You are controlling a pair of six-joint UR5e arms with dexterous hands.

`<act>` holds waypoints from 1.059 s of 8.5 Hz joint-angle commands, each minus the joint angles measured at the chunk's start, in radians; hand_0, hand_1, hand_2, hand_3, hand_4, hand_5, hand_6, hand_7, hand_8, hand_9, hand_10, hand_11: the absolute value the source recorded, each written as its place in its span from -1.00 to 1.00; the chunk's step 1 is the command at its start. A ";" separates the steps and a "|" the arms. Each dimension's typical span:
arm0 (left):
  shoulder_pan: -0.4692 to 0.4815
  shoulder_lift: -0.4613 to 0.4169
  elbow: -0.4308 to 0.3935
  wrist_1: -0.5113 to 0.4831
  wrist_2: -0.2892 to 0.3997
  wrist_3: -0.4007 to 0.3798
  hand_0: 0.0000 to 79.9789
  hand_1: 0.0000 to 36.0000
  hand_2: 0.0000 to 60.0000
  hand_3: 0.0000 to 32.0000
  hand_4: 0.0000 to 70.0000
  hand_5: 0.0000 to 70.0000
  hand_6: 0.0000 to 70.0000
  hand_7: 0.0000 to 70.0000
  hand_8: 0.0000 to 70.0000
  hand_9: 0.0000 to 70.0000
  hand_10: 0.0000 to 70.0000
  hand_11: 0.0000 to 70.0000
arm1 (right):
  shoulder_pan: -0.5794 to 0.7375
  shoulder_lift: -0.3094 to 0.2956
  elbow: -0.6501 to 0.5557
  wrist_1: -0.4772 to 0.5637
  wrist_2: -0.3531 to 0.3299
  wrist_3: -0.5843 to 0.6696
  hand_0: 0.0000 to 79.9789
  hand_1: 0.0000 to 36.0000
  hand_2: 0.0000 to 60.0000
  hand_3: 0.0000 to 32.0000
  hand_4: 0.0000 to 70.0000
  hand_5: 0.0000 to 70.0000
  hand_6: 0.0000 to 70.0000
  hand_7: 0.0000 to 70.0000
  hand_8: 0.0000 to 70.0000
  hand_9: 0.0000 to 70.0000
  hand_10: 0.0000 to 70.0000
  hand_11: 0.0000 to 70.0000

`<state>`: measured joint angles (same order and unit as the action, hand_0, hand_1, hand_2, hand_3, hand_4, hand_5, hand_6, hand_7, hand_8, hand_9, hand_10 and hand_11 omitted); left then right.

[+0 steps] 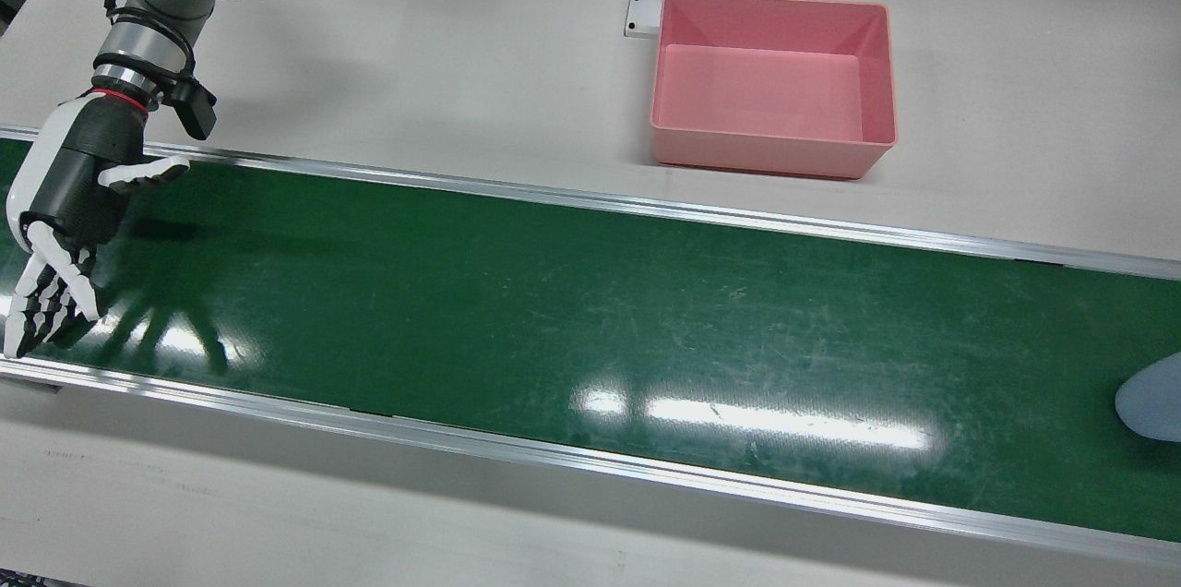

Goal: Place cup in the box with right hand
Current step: 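Lower the open right hand beside the conveyor belt and wait, then hold the right hand open as the blue cup rides toward it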

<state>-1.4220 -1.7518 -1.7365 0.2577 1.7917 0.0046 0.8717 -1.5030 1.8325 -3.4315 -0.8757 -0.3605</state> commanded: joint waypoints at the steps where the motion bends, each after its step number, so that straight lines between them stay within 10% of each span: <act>1: 0.000 0.000 0.000 0.000 0.000 0.000 -1.00 -1.00 -1.00 -1.00 -1.00 -1.00 -1.00 -1.00 -1.00 -1.00 -1.00 -1.00 | -0.006 0.004 -0.004 0.000 0.000 -0.005 -0.03 -1.00 -1.00 0.23 -0.35 -0.99 -1.00 -0.65 -0.96 -0.96 -0.99 -0.98; 9: 0.000 0.000 0.000 0.000 0.000 0.000 -1.00 -1.00 -1.00 -1.00 -1.00 -1.00 -1.00 -1.00 -1.00 -1.00 -1.00 -1.00 | -0.016 0.029 -0.015 0.000 0.001 -0.018 -0.01 -1.00 -1.00 0.09 -0.15 -1.00 -0.99 -0.60 -0.95 -0.94 -0.98 -0.98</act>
<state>-1.4220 -1.7518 -1.7365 0.2577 1.7917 0.0046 0.8539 -1.4882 1.8218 -3.4315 -0.8745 -0.3717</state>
